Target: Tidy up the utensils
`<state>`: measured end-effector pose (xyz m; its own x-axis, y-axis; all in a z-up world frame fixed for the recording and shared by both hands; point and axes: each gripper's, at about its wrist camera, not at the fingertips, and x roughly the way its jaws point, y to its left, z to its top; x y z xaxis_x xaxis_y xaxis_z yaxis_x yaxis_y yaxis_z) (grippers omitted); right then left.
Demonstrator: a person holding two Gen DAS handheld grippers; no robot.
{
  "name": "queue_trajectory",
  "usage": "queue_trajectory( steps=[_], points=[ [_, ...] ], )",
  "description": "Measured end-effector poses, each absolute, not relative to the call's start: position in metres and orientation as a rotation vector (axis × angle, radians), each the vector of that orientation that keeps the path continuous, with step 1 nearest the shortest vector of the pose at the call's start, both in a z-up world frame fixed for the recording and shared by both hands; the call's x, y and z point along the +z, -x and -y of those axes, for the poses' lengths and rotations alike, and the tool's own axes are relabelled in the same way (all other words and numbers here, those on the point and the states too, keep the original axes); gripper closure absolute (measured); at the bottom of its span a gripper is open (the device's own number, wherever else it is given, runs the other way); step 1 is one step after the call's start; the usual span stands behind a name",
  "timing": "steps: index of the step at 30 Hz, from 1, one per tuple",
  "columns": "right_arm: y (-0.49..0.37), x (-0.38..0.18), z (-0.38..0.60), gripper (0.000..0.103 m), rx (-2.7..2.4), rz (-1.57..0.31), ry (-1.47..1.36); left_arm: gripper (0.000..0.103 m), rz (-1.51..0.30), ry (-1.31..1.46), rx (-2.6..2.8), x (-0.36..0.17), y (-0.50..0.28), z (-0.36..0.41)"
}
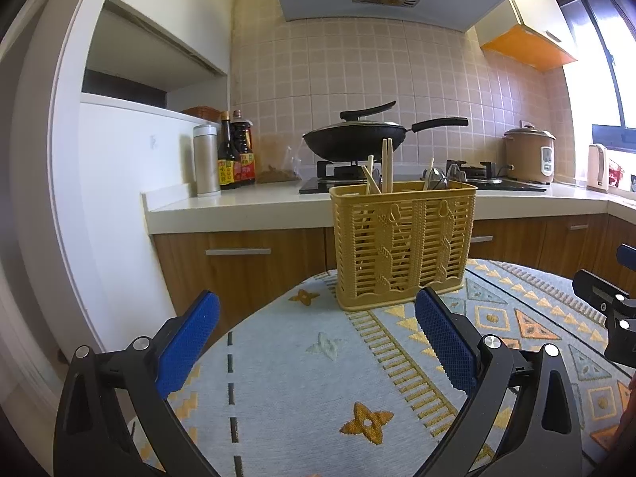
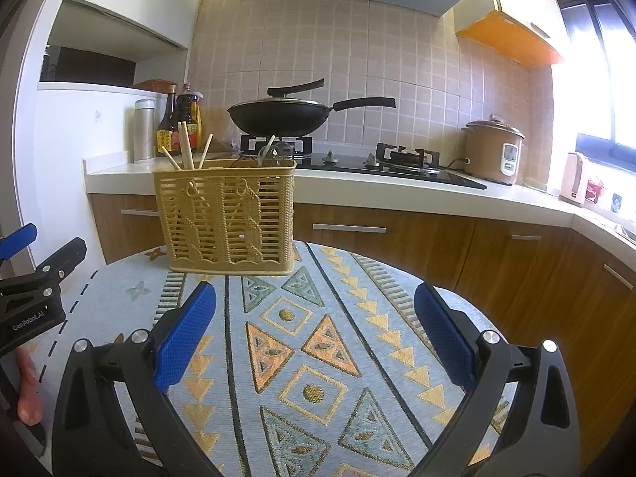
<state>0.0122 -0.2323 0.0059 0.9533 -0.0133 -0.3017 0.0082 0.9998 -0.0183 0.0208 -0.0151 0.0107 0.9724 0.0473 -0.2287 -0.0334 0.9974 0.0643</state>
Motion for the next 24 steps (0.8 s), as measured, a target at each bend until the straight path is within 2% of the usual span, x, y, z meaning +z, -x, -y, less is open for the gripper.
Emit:
queue_trajectory(
  steps=[24],
  points=[
    [-0.0157, 0.0039, 0.2353, 0.008, -0.022, -0.318, 0.003, 0.008, -0.244, -0.07, 0.05, 0.0091, -0.0221, 0.0164]
  ],
)
